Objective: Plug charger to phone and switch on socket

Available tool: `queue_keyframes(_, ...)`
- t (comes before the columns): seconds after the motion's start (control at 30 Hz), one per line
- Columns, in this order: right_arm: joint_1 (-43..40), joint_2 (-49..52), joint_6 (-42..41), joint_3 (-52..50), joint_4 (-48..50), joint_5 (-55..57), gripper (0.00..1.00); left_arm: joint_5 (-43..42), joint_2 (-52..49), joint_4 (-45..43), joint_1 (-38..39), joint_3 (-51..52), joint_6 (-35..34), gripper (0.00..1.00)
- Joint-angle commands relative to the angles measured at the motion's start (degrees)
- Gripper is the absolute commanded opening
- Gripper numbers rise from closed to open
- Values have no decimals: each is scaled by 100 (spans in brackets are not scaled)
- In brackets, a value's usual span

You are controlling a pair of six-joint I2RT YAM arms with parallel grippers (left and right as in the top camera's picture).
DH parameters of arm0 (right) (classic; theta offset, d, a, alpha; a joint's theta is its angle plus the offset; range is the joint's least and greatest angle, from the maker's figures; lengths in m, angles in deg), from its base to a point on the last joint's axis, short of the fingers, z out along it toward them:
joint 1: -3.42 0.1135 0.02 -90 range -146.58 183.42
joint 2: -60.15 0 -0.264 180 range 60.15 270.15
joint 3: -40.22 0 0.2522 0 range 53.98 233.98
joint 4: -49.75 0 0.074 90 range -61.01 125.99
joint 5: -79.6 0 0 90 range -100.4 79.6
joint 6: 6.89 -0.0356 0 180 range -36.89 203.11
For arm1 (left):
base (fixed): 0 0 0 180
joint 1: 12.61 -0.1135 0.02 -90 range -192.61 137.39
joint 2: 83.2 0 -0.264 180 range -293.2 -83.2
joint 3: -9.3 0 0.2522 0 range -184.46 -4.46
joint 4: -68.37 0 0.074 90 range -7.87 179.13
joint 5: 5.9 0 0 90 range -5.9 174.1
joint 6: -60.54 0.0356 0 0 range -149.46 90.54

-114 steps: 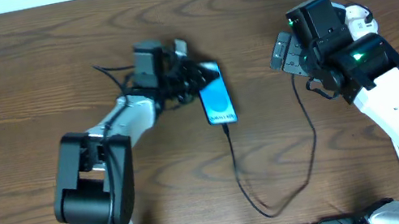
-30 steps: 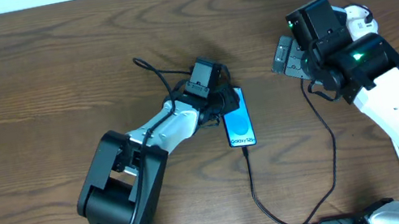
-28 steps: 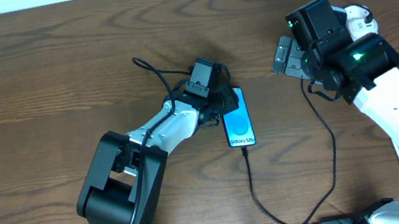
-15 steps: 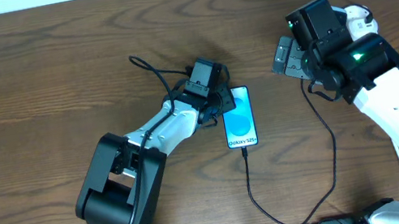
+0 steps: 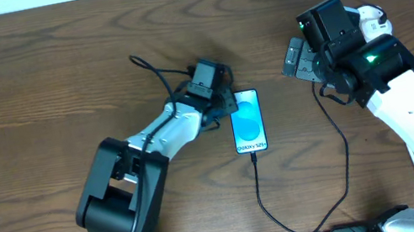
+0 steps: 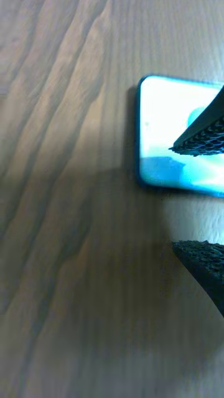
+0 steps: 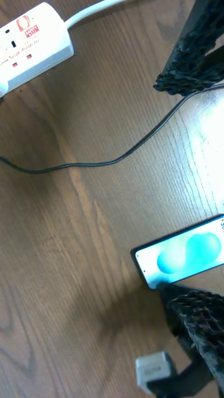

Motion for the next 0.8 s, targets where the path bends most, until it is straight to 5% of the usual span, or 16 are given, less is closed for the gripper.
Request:
queue_keyframes(0.0, -22, 35, -70, 22, -15, 129, 99, 284, -39, 201, -365, 136, 420, 45)
queue_keyframes(0.23, -22, 35, -70, 22, -2, 129, 99, 304, 1121, 481, -852, 131, 1829, 45)
queue_keyframes(0.37, -22, 35, -72, 22, -4, 129, 99, 964, 2157, 979, -920, 120, 2597, 58)
queue_keyframes(0.53, -22, 35, -72, 22, -4, 127, 99, 1412, 3574, 1469, -922, 118, 2682, 88)
queue_keyframes(0.77, -22, 35, -72, 22, -7, 129, 99, 1410, 4957, 1753, -920, 120, 2680, 90)
